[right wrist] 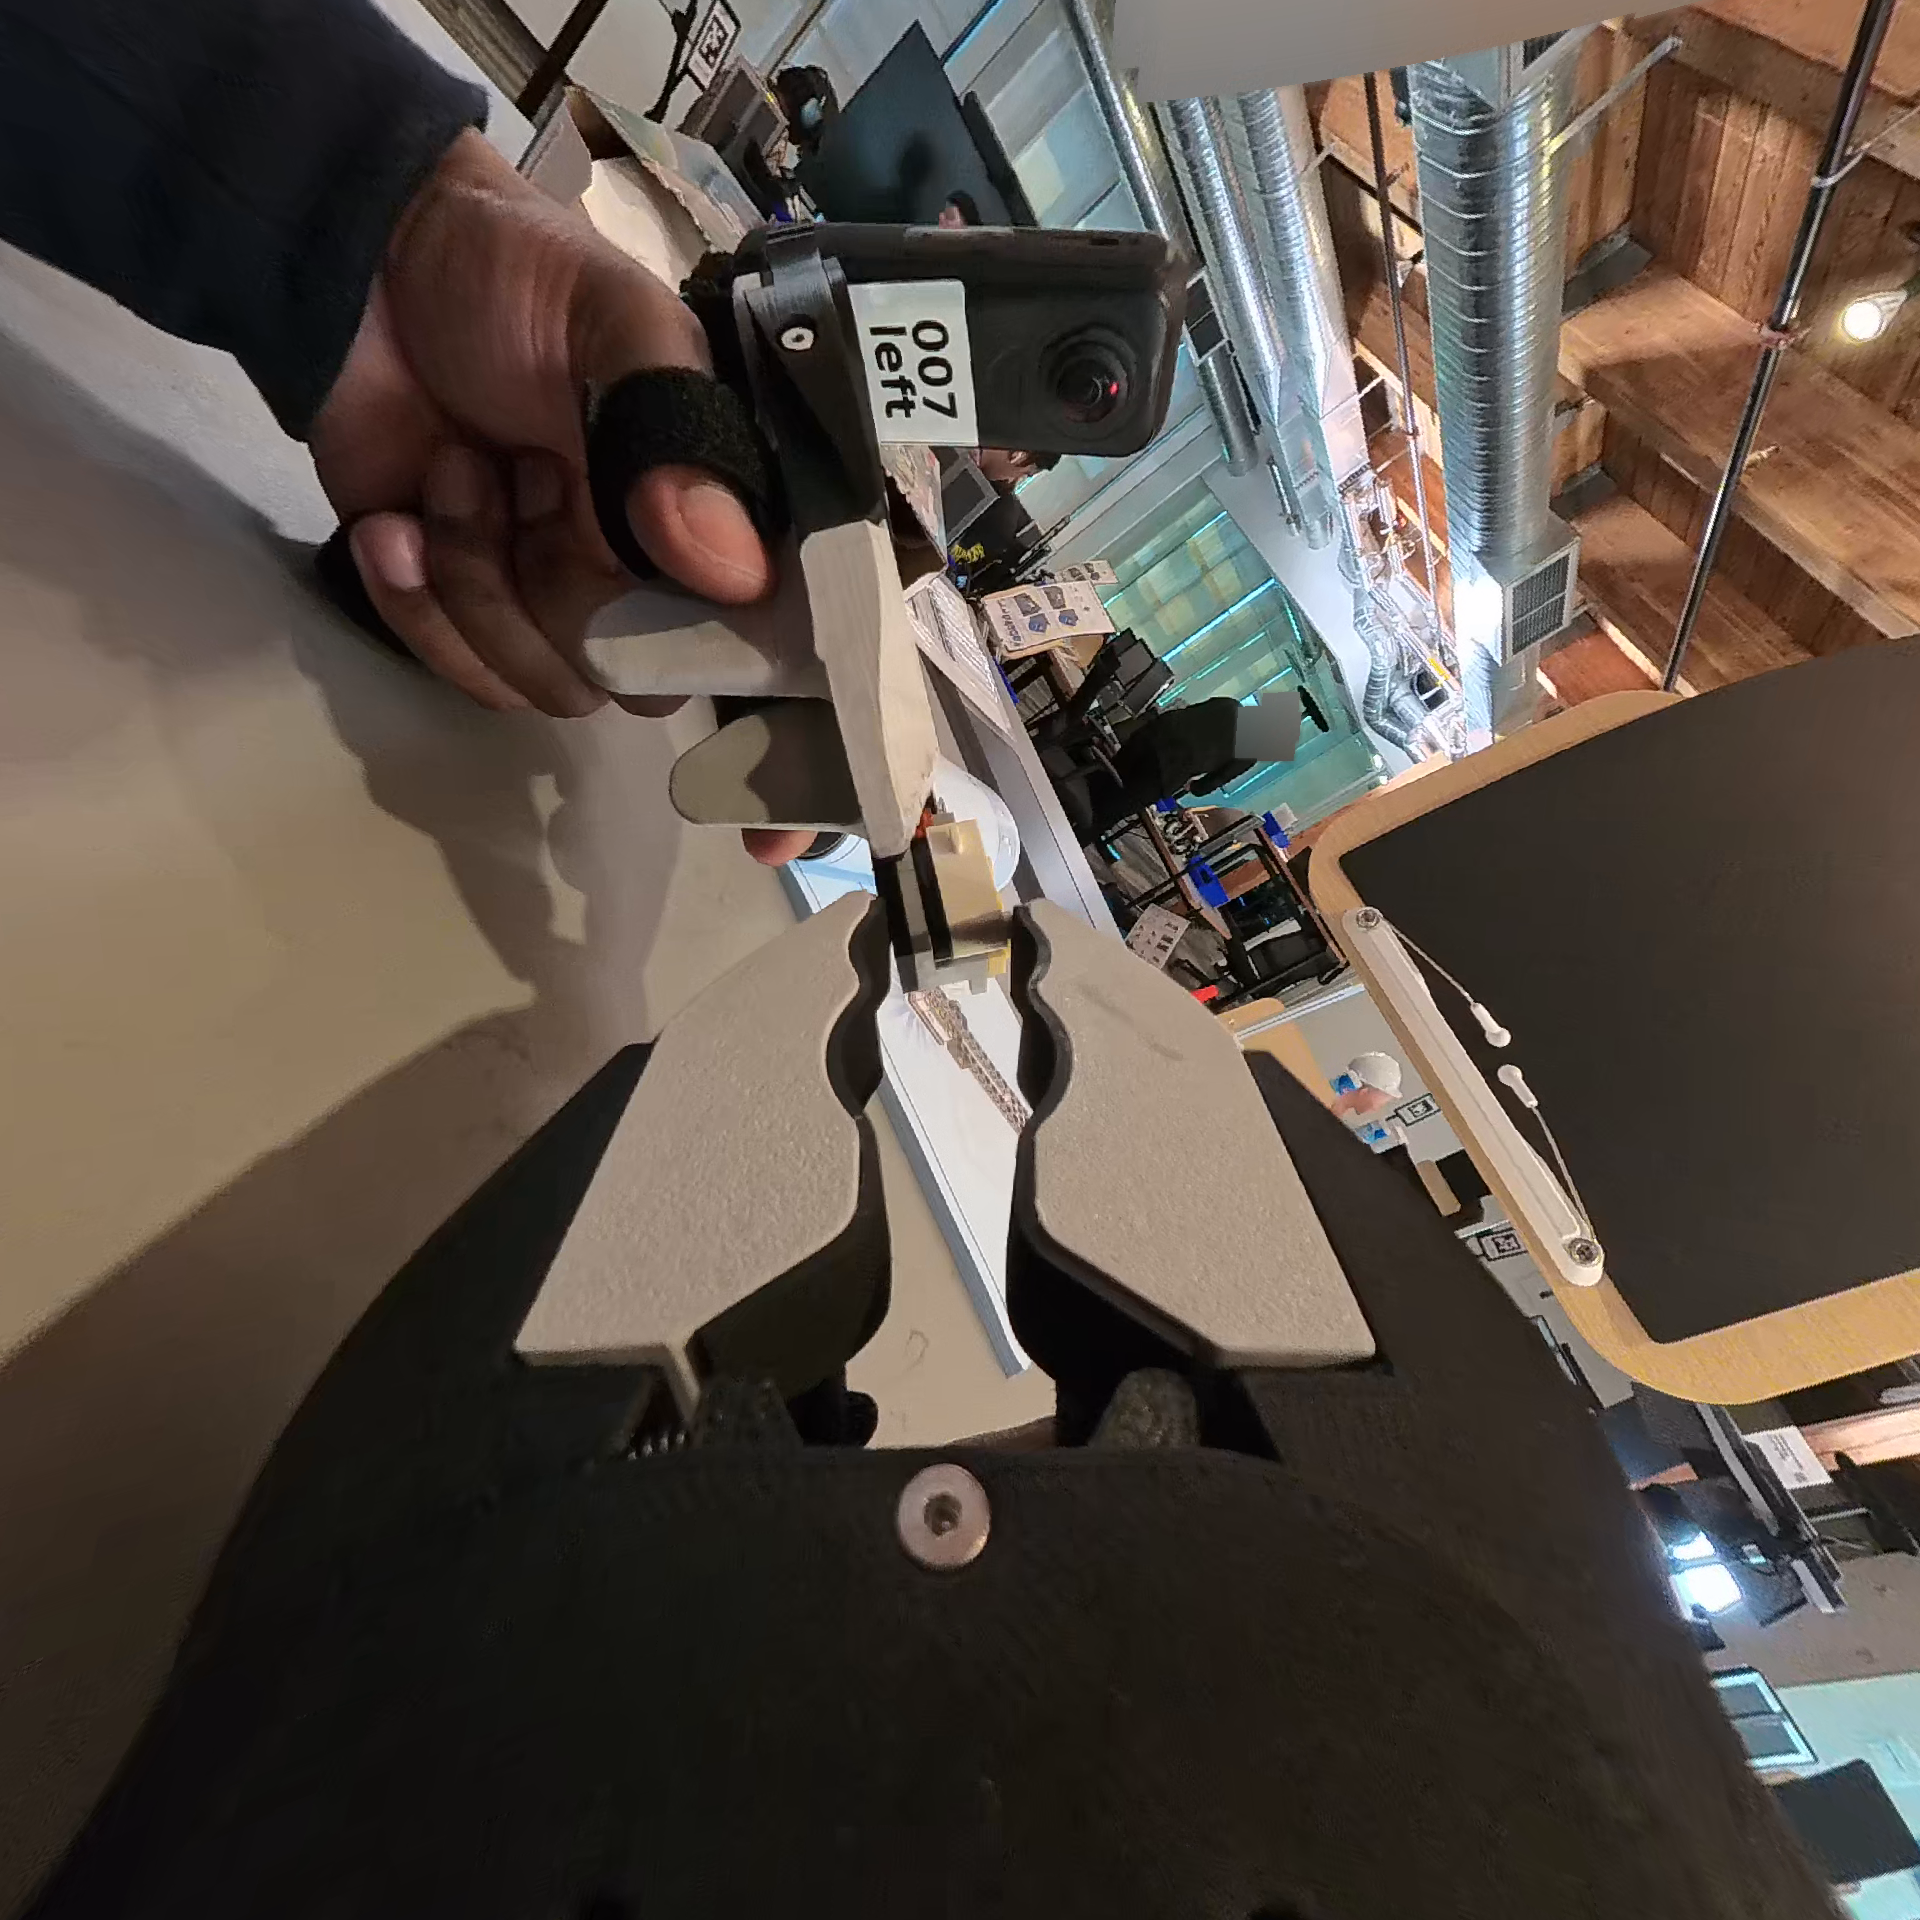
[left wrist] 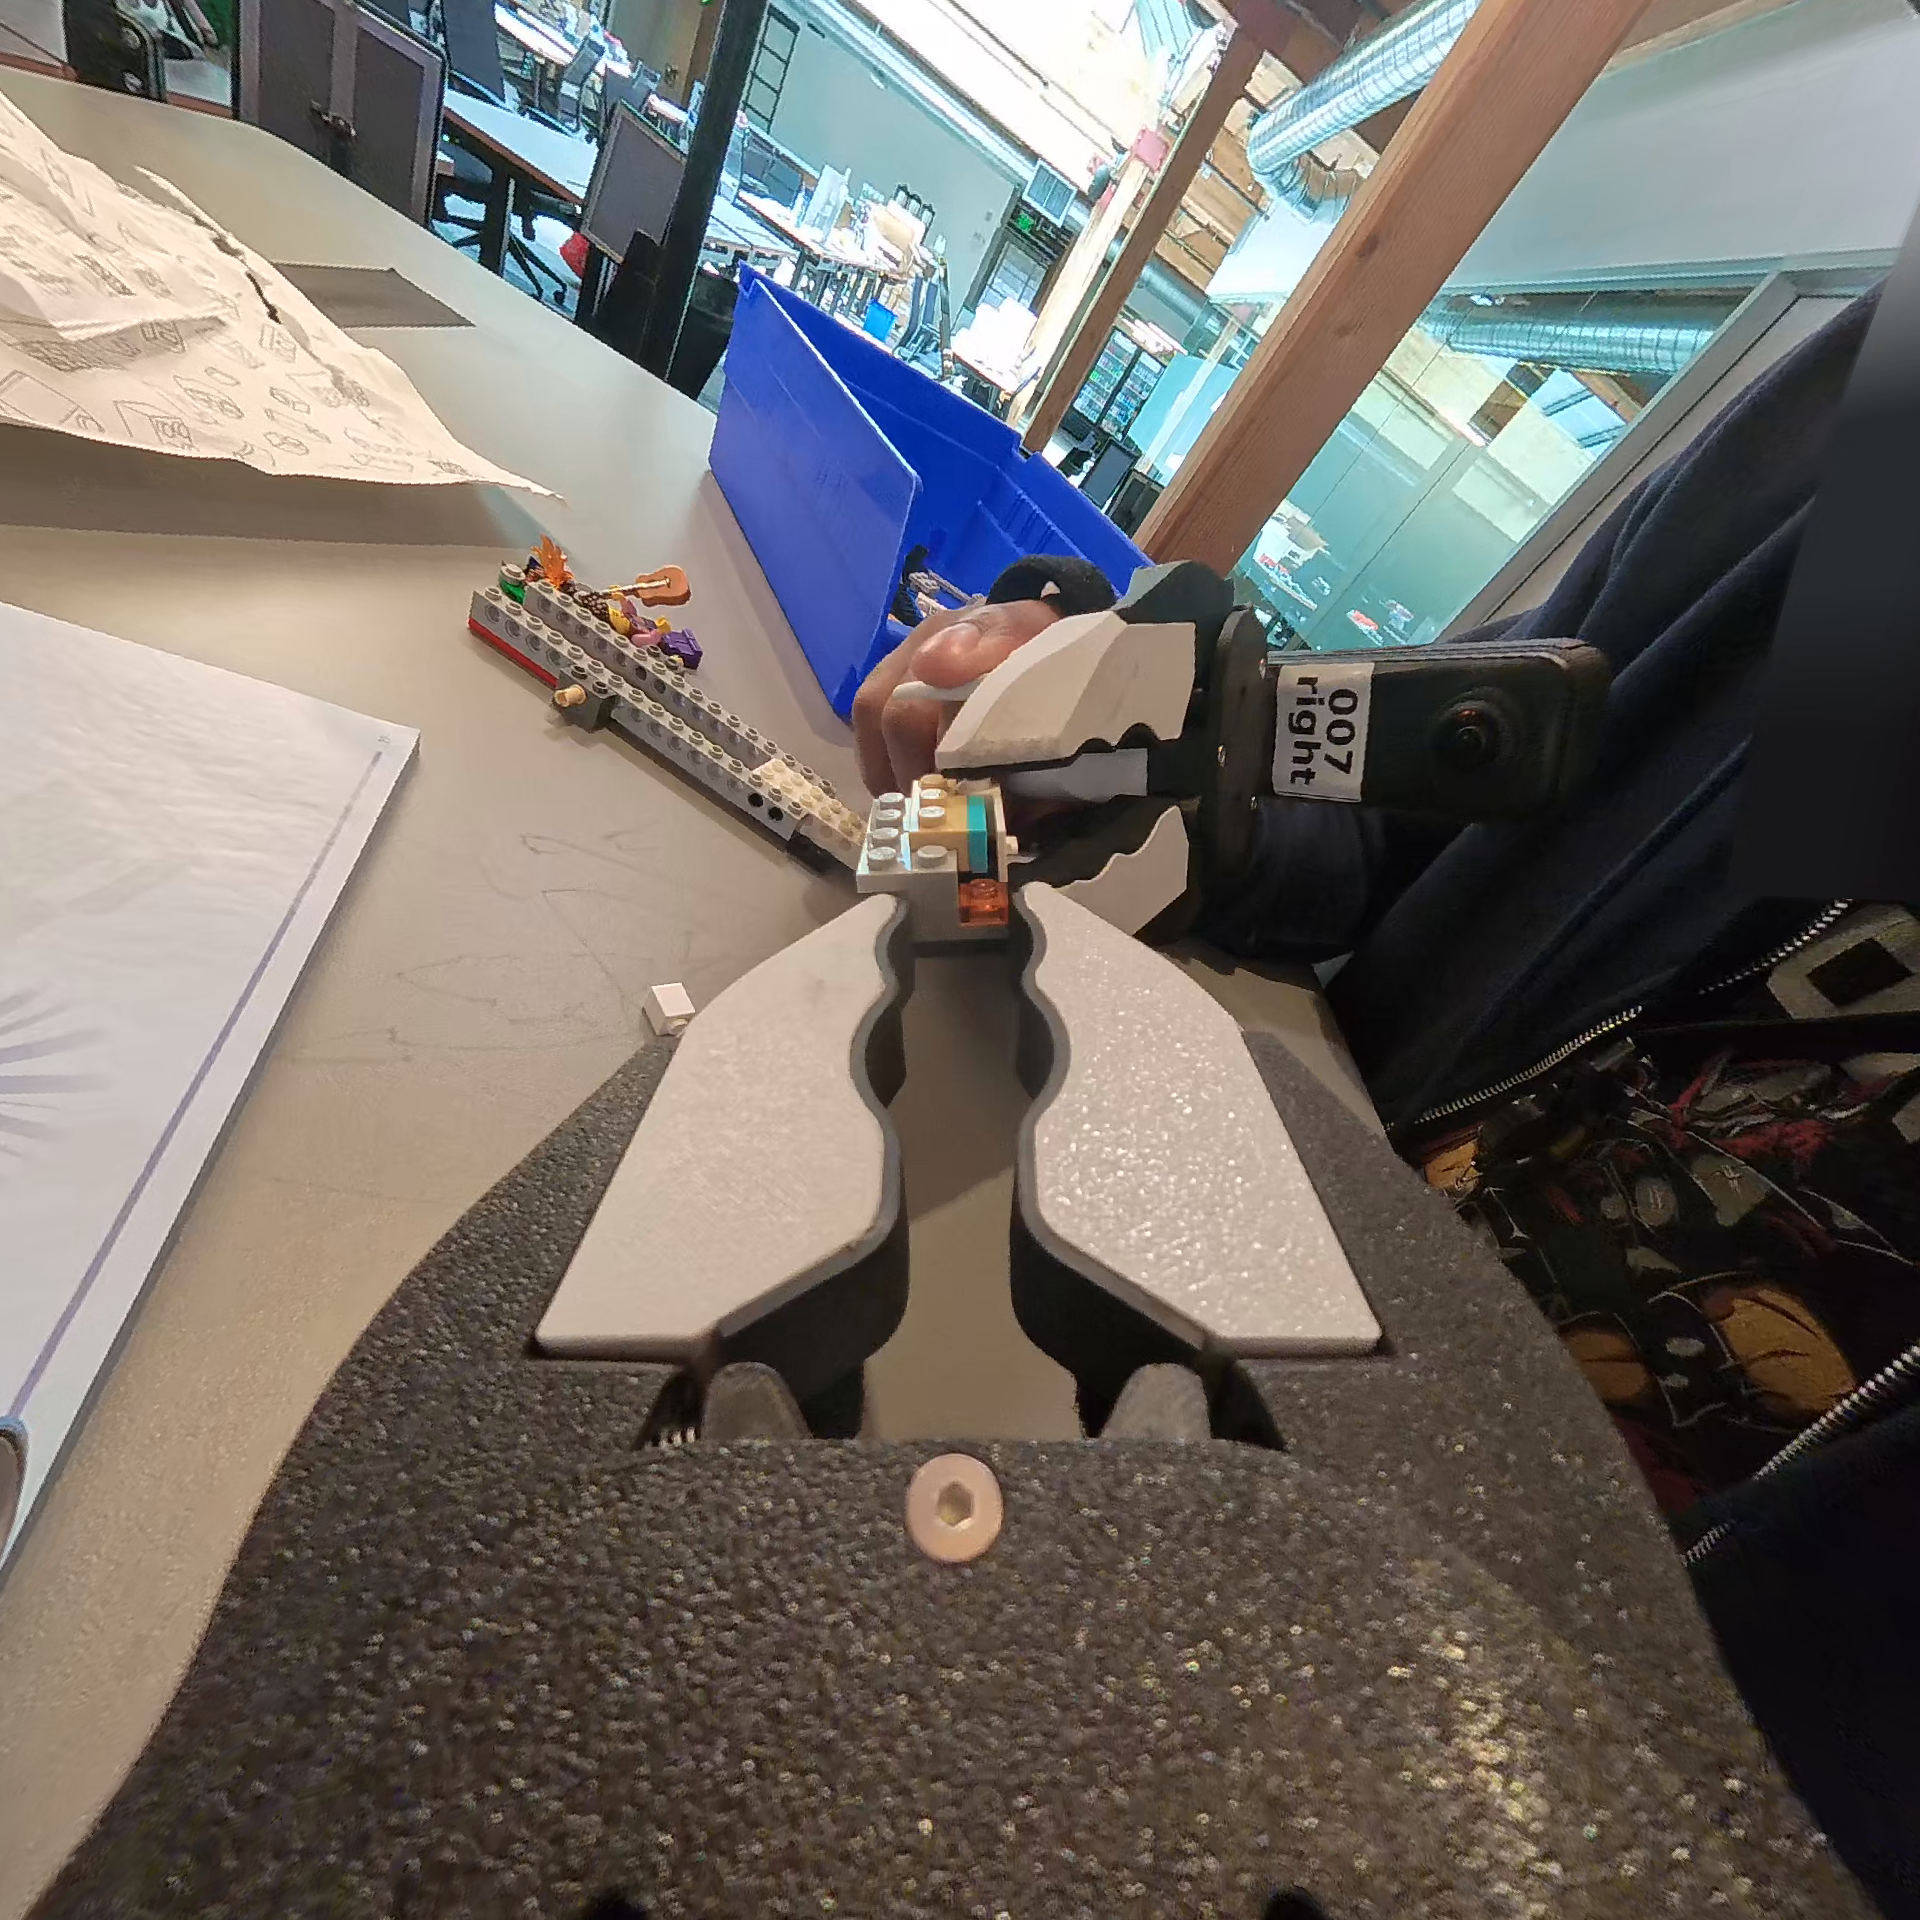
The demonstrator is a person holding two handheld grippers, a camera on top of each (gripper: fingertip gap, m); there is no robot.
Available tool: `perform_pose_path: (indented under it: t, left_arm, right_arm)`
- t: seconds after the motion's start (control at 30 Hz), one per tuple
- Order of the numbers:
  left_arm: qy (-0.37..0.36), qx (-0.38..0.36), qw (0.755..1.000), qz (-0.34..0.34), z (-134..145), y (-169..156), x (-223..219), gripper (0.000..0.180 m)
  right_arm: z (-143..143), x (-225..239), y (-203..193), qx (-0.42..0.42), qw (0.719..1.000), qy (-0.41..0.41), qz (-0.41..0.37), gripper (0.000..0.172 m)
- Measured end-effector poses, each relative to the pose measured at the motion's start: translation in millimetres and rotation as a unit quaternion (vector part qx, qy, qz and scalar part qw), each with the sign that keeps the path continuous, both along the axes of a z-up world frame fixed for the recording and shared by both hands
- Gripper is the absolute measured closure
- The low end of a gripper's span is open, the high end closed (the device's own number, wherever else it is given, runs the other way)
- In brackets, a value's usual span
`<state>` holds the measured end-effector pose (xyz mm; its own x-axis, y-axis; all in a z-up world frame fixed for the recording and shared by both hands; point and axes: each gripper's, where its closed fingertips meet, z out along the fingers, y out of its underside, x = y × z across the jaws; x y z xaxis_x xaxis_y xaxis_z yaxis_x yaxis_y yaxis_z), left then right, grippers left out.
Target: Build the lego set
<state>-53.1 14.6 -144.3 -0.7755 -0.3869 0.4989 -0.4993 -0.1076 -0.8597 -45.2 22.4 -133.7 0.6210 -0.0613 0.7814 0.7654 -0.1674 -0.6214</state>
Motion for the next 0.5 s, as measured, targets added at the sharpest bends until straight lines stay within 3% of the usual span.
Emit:
perform_pose_path:
  t: [0.5]
  left_arm:
    - [0.003,0.003,1.000,0.008,-1.5,1.1,2.5,0.163]
  right_arm:
    - [-2.2,0.5,0.2,0.011,1.000,-0.007,-0.016,0.147]
